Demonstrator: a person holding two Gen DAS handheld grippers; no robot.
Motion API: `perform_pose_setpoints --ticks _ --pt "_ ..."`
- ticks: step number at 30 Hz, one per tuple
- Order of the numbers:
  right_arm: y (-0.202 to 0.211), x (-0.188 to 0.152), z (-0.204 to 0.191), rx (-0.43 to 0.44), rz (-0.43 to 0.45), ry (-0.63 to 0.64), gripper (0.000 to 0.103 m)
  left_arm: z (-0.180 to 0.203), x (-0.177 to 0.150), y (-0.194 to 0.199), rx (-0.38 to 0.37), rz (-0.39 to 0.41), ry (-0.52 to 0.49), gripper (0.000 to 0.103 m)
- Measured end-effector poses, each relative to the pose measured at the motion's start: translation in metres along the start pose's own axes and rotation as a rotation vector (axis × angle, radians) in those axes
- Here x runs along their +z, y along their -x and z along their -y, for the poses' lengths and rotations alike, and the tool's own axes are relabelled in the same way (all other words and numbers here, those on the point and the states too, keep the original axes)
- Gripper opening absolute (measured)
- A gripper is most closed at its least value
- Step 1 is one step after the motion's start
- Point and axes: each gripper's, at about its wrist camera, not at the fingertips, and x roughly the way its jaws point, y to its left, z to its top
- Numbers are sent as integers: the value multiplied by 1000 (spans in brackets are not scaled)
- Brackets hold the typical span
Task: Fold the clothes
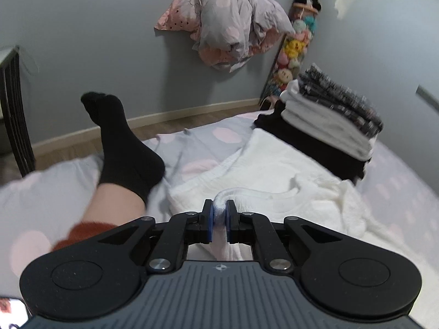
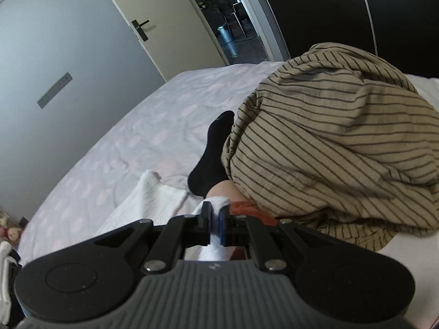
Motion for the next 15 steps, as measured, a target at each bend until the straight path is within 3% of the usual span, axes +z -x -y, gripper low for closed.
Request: perform_pose_setpoints --ticks 6,8,13,15 --pt "-6 -14 0 13 -44 88 7 23 -7 -19 64 -75 -186 18" --pt "-6 -19 1 21 -57 111 7 30 -9 -16 55 -71 -234 23" --pt "1 -21 4 34 -94 204 7 46 -9 8 31 -15 -363 45" --pt "5 -21 5 39 -110 246 8 55 -11 21 -6 2 -430 47"
